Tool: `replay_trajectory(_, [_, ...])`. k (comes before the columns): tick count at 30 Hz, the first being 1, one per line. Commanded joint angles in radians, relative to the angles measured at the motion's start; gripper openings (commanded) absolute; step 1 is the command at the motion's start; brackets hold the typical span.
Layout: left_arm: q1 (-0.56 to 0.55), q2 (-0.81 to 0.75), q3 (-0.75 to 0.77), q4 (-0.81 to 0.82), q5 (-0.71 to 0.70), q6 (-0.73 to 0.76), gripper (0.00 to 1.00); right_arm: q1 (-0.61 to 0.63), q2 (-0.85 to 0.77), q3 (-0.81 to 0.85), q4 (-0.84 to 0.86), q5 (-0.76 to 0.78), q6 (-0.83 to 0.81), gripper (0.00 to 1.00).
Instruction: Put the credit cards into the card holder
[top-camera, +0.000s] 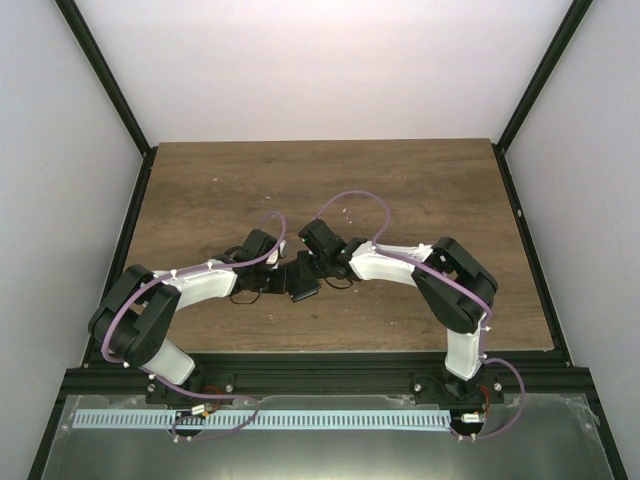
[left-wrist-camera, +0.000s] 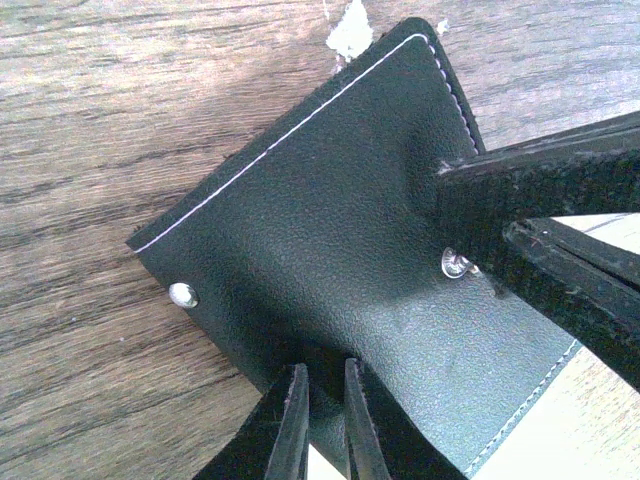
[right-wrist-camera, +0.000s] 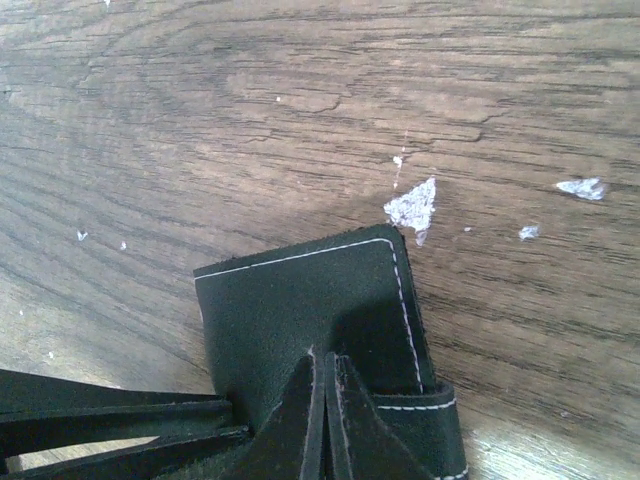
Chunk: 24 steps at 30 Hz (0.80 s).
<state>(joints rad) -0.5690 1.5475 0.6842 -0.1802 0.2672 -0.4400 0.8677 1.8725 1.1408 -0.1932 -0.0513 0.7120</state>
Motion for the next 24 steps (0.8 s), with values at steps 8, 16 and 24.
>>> replay_trajectory(8, [-0.011,0.044,-0.010,0.004,0.012,0.014,0.13,0.007,0.016,-0.006,0.011,0.046,-0.010,0.01])
replay_trajectory(16, [-0.011,0.043,-0.011,0.004,0.012,0.014,0.13,0.019,0.037,-0.007,0.022,0.038,-0.019,0.01])
replay_trajectory(24, [-0.010,0.044,-0.010,0.002,0.010,0.014,0.13,0.025,0.030,-0.023,0.024,0.050,-0.034,0.01])
